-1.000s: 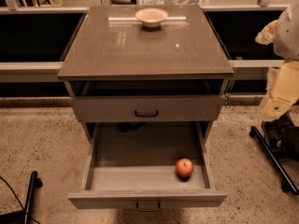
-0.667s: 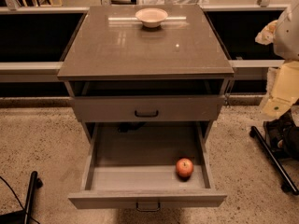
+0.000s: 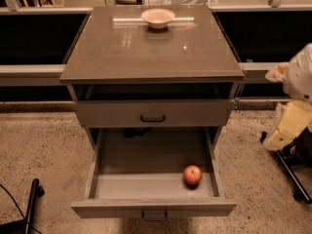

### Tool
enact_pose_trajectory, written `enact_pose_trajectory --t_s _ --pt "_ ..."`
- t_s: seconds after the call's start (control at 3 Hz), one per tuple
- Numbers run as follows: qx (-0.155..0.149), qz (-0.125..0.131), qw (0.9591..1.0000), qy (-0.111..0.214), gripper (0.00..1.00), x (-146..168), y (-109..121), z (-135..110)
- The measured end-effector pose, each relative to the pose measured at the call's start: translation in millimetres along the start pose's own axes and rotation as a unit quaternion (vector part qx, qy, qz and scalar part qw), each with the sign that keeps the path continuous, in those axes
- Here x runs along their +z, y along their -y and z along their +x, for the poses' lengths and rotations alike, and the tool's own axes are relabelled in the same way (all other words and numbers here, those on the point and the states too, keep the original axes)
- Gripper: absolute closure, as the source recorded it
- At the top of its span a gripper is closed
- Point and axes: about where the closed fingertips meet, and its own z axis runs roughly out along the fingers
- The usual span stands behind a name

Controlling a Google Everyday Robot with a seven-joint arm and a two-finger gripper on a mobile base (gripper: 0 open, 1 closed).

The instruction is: Pick apple from middle drawer and place on counter

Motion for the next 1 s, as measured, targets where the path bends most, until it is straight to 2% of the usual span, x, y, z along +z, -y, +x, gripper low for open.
enact_pose_trajectory --t_s 0.33,0.67,1.0 --pt "0.049 -0.019 0.9965 0.064 0.00 62 -28 42" --pt "0.056 -0.055 0.9934 0.084 0.00 121 -64 79" --pt "0.050 -0.066 0.9930 0.085 0.00 132 -74 86"
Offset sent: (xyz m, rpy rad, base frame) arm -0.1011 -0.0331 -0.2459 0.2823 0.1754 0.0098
